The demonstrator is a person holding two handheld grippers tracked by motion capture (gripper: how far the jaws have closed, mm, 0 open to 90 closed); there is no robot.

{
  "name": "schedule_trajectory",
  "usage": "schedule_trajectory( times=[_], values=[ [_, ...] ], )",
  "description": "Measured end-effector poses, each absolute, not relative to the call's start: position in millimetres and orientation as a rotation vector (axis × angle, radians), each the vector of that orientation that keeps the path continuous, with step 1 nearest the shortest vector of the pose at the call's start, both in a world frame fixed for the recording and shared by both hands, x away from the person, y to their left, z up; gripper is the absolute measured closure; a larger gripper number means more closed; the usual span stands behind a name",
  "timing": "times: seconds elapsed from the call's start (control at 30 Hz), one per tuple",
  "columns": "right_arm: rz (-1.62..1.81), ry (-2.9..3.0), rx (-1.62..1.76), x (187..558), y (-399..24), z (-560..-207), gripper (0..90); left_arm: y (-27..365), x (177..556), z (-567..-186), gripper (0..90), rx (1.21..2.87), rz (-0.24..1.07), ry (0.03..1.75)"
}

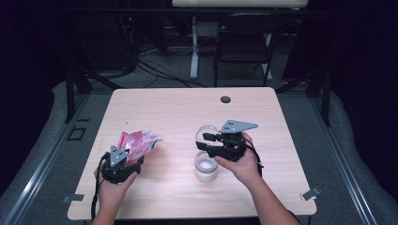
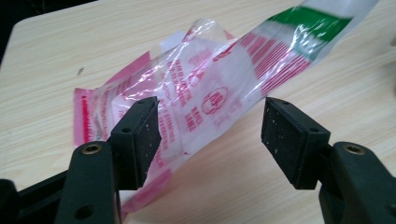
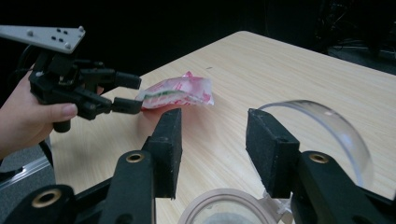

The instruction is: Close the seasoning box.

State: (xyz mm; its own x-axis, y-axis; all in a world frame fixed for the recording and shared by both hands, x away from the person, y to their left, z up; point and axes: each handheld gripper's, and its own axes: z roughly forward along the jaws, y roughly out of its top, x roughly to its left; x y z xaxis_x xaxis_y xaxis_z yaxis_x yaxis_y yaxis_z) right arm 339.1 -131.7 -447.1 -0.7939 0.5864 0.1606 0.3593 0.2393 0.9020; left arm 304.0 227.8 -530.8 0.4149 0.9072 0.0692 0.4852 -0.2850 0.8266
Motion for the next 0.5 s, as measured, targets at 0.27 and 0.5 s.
schedule_trajectory(
  times=[0.27, 0.5],
  values=[
    [1.562, 2.258, 0.941, 345, -143, -442, 59.4, 217, 299, -530, 37.1, 1.917, 0.654, 1.146],
    [1.530, 2.210, 0.988, 351, -161, -438, 61.1, 208, 299, -532, 37.4, 1.952, 0.648, 1.116]
  ],
)
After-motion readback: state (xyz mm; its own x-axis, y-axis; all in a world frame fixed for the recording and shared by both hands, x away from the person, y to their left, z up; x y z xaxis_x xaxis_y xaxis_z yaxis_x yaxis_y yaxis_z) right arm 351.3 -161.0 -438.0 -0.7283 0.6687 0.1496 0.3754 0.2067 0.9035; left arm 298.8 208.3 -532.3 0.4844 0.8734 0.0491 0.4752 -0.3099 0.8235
